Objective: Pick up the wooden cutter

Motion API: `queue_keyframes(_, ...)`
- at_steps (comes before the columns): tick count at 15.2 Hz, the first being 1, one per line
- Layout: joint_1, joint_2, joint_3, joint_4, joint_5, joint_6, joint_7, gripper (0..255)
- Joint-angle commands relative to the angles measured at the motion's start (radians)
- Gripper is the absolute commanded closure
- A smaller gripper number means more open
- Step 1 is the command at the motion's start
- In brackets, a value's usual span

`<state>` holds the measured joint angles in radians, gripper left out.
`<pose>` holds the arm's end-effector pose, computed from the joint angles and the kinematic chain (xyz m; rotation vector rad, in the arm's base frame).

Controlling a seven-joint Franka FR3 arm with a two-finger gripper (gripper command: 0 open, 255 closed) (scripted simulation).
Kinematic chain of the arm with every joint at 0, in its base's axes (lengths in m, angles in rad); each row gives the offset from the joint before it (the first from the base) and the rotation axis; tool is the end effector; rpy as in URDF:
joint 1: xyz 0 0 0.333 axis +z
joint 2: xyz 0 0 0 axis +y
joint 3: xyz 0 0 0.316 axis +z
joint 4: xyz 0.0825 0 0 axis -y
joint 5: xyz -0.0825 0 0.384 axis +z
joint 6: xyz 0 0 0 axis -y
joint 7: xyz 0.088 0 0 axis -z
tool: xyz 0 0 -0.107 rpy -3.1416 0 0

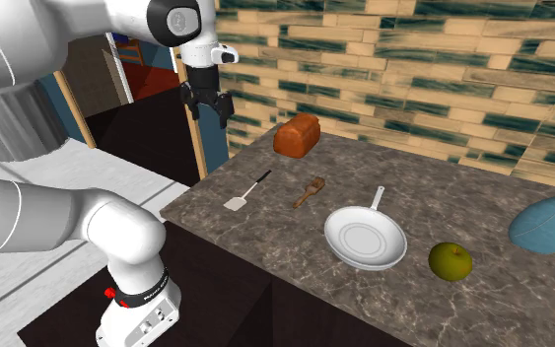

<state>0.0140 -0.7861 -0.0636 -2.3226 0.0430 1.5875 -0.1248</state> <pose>0.3089 -0.0174 0.6076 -3.0532 -0.1422 -0.0867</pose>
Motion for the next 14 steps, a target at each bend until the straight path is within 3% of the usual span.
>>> queue_keyframes(1,0.000,0.000,0.000,0.000,0.000,0.000,0.000,0)
queue_keyframes(14,-0.030,0.298,-0.129,-0.094,-0.081,0.407,-0.167,0)
